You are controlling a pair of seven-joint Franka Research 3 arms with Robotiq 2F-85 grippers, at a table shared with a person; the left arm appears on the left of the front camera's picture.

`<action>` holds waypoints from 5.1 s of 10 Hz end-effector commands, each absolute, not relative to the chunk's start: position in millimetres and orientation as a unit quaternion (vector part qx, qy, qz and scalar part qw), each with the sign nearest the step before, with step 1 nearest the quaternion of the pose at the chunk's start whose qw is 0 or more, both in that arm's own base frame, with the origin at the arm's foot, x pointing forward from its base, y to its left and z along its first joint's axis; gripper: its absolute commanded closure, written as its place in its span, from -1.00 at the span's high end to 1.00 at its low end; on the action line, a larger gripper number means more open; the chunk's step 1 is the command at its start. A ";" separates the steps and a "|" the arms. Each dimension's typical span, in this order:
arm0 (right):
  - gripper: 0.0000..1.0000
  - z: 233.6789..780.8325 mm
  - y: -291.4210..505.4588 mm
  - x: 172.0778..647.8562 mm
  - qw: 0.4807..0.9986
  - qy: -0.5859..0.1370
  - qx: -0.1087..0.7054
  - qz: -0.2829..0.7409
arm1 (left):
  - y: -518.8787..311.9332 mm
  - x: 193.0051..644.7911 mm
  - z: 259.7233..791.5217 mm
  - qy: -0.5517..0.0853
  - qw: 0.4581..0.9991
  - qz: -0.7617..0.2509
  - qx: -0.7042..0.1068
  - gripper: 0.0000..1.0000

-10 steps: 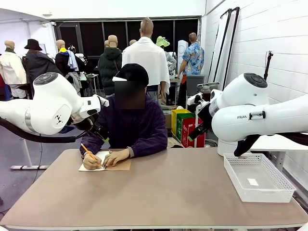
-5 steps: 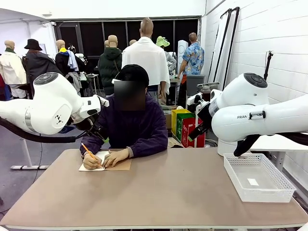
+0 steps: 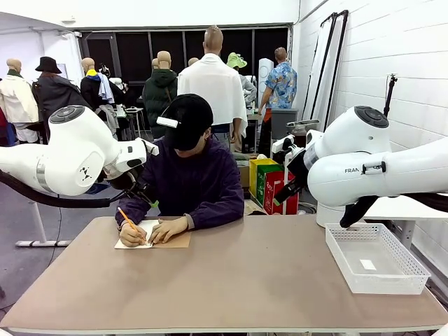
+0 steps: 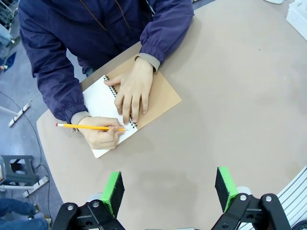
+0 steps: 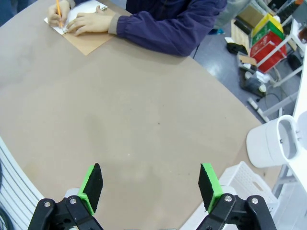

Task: Sort the paper based on its condition.
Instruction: If a person hands you a paper, place it in the Organizing basket , and if it's crumpled, put it in the Trash can.

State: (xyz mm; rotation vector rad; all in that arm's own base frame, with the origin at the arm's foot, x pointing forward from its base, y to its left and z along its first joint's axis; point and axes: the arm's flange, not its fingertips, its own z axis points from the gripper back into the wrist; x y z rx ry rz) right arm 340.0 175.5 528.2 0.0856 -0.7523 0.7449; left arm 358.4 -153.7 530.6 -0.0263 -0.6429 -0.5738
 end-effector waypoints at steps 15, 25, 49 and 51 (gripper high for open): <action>1.00 528.1 175.0 340.2 0.862 -0.358 0.041 0.355 | -153.9 358.8 531.3 -0.317 0.906 -0.280 -0.010 1.00; 1.00 528.1 175.0 340.2 0.862 -0.358 0.041 0.355 | -153.9 358.8 531.3 -0.317 0.906 -0.280 -0.010 1.00; 1.00 528.1 175.0 340.2 0.862 -0.358 0.041 0.355 | -153.9 358.8 531.3 -0.317 0.906 -0.280 -0.010 1.00; 1.00 528.1 175.0 340.2 0.862 -0.358 0.041 0.355 | -153.9 358.8 531.3 -0.317 0.906 -0.280 -0.010 1.00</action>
